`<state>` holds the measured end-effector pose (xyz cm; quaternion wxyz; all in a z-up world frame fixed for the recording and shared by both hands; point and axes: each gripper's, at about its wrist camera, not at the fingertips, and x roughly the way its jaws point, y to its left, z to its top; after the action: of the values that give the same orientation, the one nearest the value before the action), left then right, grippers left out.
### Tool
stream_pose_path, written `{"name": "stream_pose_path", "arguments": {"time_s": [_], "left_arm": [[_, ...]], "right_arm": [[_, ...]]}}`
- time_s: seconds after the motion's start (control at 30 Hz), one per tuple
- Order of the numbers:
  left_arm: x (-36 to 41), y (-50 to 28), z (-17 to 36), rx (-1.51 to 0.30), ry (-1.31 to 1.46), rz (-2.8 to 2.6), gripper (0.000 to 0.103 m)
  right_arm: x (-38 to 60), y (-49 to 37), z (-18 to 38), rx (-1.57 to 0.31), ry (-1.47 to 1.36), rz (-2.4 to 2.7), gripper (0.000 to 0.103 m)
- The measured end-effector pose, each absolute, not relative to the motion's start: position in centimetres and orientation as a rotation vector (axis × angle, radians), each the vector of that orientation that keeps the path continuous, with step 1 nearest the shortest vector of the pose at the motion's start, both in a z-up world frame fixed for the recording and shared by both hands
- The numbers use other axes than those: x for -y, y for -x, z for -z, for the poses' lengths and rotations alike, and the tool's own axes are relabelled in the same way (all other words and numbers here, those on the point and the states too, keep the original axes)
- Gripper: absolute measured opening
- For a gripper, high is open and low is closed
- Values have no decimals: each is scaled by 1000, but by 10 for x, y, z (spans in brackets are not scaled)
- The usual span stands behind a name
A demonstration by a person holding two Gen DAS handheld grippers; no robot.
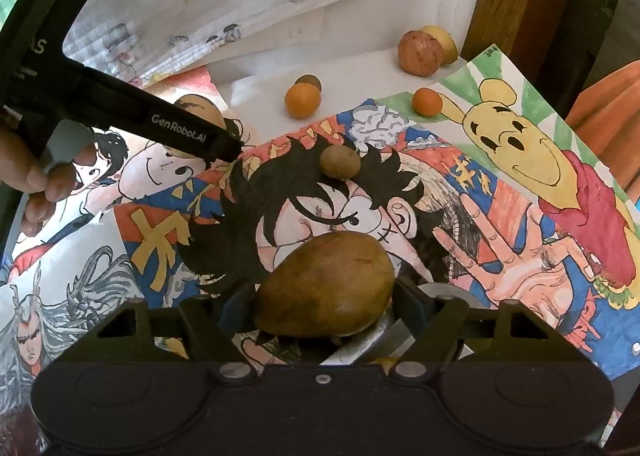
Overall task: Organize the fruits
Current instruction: 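Close the left gripper on the striped fruit while the right gripper closes on the oval fruit, then carry the striped fruit and oval fruit in both grippers over the tray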
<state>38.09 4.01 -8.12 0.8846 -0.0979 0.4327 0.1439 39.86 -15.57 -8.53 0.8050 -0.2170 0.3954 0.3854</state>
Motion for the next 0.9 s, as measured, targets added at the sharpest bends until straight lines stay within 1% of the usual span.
{"name": "stream_pose_path", "arguments": {"time_s": [0.2, 0.57, 0.9], "left_arm": [[-45, -379, 80, -894, 214, -314, 56], [-45, -364, 76, -884, 235, -300, 55], [-44, -344, 71, -882, 264, -268, 54]], "right_arm": [[155, -398, 85, -843, 456, -821, 75], [159, -394, 85, -827, 432, -829, 74], [155, -369, 78, -814, 413, -854, 74]]}}
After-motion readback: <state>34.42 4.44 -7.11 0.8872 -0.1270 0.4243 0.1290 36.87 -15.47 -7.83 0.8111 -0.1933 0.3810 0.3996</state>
